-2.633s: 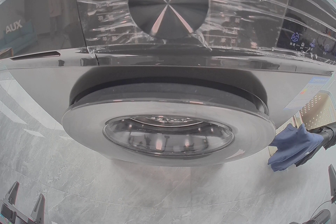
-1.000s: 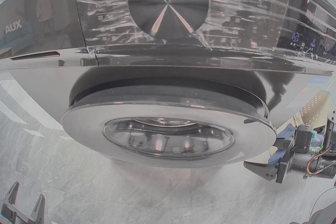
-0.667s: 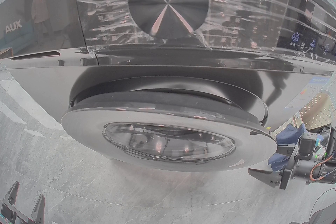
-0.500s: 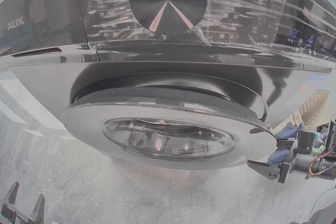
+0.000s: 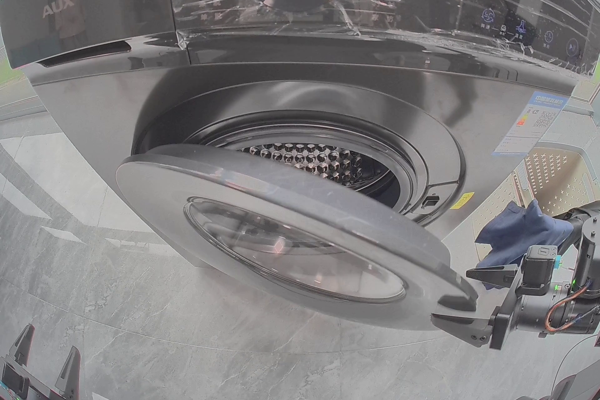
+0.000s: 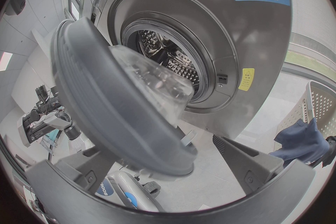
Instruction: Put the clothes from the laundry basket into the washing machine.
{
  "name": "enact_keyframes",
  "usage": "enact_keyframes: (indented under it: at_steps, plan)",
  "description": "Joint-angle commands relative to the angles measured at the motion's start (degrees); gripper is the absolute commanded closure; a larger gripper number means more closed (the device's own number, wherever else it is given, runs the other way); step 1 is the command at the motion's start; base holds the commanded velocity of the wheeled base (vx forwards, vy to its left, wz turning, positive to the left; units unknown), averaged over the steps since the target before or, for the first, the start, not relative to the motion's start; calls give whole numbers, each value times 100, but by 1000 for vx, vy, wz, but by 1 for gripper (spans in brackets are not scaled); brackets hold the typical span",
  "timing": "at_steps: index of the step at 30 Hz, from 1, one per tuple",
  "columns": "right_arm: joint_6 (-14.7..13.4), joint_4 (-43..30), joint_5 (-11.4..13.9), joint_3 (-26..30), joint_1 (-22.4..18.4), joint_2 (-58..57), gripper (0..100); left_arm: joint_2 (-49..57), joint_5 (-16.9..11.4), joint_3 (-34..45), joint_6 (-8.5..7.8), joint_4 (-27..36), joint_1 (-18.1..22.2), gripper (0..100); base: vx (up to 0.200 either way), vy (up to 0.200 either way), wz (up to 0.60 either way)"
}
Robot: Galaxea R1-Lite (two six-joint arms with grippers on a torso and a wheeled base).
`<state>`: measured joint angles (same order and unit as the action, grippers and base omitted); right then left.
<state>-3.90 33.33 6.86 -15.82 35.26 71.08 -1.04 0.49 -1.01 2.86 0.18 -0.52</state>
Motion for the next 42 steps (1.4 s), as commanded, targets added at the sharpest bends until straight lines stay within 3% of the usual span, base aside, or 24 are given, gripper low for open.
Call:
enact_keyframes:
  at_steps: [1, 9, 16, 26, 32, 42]
  plan:
    - [-5, 16, -18, -105, -1, -24, 0, 86, 4, 92, -5, -1, 0, 0, 0, 0, 0]
    - [30, 42, -1, -193, 78, 371, 0, 77, 4, 92, 4, -1, 0, 0, -175, 0, 0]
    - [-32, 33, 8, -79, 456, 389, 0, 77, -5, 92, 4, -1, 0, 0, -57, 0, 0]
    - [-23, 42, -106, -360, 289, 485, 0, 77, -5, 92, -5, -1, -9, 0, 0, 0, 0]
    - [-32, 51, -97, -466, 491, 828, 0, 77, 4, 92, 4, -1, -9, 0, -200, 0, 0]
    - [-32, 42, -106, 115, 544, 573, 0, 77, 4, 92, 12, -1, -9, 0, 0, 0, 0]
